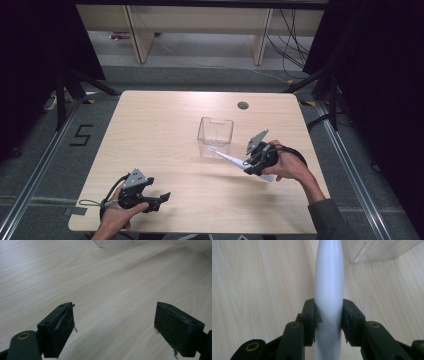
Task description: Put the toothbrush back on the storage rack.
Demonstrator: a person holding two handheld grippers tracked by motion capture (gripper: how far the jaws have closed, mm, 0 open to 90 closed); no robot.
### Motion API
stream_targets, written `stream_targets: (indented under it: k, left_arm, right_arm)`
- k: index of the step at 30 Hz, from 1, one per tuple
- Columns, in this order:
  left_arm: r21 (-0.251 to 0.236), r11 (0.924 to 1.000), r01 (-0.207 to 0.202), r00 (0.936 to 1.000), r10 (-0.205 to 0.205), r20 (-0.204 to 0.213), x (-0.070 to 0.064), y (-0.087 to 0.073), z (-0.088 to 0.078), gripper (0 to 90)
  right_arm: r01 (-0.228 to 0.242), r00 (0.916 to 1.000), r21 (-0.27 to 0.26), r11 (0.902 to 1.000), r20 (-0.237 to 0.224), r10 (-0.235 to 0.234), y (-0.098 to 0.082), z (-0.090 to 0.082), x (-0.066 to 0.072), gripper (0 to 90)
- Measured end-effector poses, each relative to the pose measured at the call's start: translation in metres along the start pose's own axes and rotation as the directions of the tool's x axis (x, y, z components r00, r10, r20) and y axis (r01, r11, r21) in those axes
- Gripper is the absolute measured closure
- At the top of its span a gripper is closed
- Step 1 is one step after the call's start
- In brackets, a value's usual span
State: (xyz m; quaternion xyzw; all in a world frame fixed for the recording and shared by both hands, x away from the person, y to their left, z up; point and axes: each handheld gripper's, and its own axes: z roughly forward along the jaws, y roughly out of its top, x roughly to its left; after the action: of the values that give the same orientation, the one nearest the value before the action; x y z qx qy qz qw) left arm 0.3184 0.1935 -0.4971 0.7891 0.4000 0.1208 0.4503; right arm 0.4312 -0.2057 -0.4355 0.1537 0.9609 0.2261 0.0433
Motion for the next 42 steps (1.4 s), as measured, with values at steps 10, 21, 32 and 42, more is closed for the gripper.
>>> stream_targets:
  k: [10, 21, 32, 42]
  left_arm:
    - [-0.008, 0.9999, 0.007, 1.0000, -0.007, 0.004, 0.000, -0.001, 0.001, 15.6]
    - [-0.008, 1.0000, 0.006, 1.0000, -0.006, 0.006, 0.000, -0.001, 0.000, 15.6]
    - [-0.004, 1.0000, 0.005, 1.0000, -0.005, 0.009, 0.000, 0.000, 0.000, 15.6]
    - [0.000, 1.0000, 0.000, 1.0000, 0.000, 0.007, 0.000, 0.000, 0.000, 15.6]
  right_arm:
    - [-0.025, 0.9997, -0.178, 0.9838, -0.002, 0.025, 0.001, -0.013, 0.002, 66.1]
    - [-0.098, 0.9929, -0.371, 0.9233, 0.027, 0.116, 0.001, -0.026, -0.007, 66.2]
    - [-0.153, 0.9679, -0.595, 0.7892, 0.071, 0.241, 0.008, -0.036, -0.020, 66.2]
    - [-0.190, 0.9530, -0.716, 0.6715, 0.029, 0.301, 0.034, -0.039, -0.025, 66.2]
